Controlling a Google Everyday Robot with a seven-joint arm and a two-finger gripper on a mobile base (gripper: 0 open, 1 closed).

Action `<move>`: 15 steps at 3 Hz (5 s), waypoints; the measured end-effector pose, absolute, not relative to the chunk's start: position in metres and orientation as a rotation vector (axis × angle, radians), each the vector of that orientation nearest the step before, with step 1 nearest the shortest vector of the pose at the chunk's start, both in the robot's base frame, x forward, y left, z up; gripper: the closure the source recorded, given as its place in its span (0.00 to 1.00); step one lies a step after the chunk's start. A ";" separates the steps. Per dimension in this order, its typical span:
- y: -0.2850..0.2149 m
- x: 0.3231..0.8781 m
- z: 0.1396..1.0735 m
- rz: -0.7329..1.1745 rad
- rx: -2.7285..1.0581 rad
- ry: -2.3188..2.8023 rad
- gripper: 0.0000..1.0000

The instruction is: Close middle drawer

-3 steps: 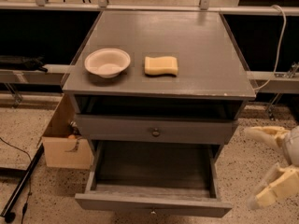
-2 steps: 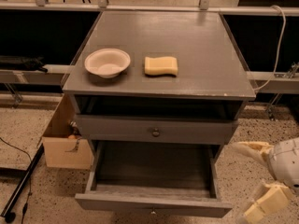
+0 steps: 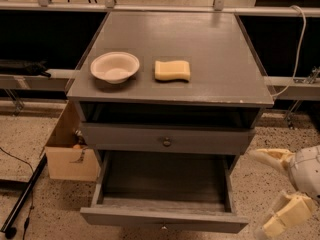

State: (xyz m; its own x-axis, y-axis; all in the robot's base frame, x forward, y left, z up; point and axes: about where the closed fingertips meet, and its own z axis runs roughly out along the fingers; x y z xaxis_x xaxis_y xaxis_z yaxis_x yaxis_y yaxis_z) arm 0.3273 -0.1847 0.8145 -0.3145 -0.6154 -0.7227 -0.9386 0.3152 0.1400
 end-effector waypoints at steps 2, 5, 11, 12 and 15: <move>-0.148 0.333 0.760 0.760 -1.111 2.231 0.00; -0.171 0.340 0.671 0.621 -0.894 2.293 0.00; -0.144 0.328 0.568 0.739 -0.826 2.435 0.73; -0.148 0.326 0.538 0.715 -0.832 2.488 0.96; -0.126 0.350 0.466 0.641 -0.937 2.573 1.00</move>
Offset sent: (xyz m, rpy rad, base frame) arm 0.0283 0.0575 -0.1132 -0.0185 0.1910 -0.4724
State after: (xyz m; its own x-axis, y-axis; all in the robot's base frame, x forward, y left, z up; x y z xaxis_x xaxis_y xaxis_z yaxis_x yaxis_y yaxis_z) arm 0.3499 -0.1261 0.4664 -0.7303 -0.5195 -0.4437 -0.6670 0.6828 0.2984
